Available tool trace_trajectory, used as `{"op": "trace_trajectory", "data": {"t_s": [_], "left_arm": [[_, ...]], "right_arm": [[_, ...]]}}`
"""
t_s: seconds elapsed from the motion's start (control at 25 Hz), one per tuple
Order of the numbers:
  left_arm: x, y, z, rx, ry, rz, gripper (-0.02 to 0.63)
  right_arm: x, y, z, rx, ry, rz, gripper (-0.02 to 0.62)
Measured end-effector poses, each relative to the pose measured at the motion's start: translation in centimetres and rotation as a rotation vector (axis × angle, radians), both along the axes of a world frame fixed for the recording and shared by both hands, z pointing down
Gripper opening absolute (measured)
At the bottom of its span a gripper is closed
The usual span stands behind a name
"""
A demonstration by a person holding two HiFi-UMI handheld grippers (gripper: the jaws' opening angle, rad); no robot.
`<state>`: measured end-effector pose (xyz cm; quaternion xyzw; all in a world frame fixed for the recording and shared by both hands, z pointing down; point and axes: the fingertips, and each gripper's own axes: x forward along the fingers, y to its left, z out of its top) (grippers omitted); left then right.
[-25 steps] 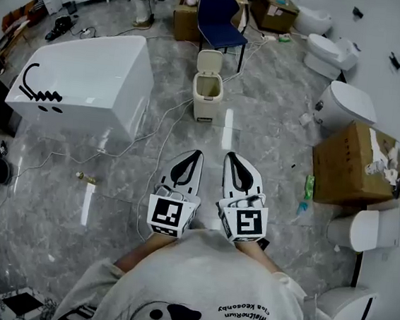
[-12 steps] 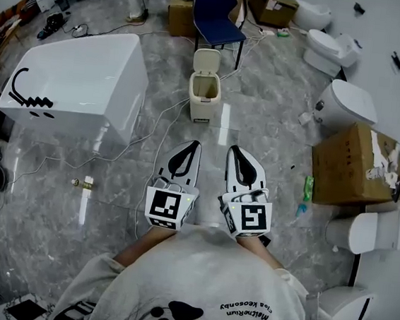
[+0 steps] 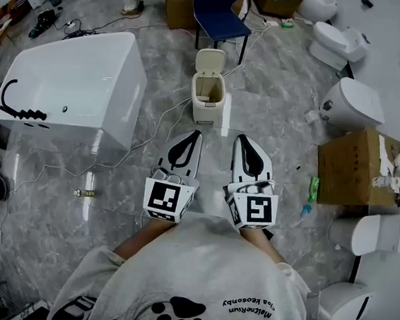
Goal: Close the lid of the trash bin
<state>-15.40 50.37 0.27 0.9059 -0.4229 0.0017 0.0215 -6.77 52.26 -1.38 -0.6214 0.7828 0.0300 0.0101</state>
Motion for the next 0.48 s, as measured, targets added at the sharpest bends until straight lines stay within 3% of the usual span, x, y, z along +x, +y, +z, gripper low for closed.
{"op": "trace_trajectory", "data": {"t_s": [0.48], "left_arm": [[1.1,-8.3,1.2,-0.023,0.015,0.064,0.020]], "right_arm": [[2.4,-7.7,1.9,-0.041,0.005,0.085,0.032]]}}
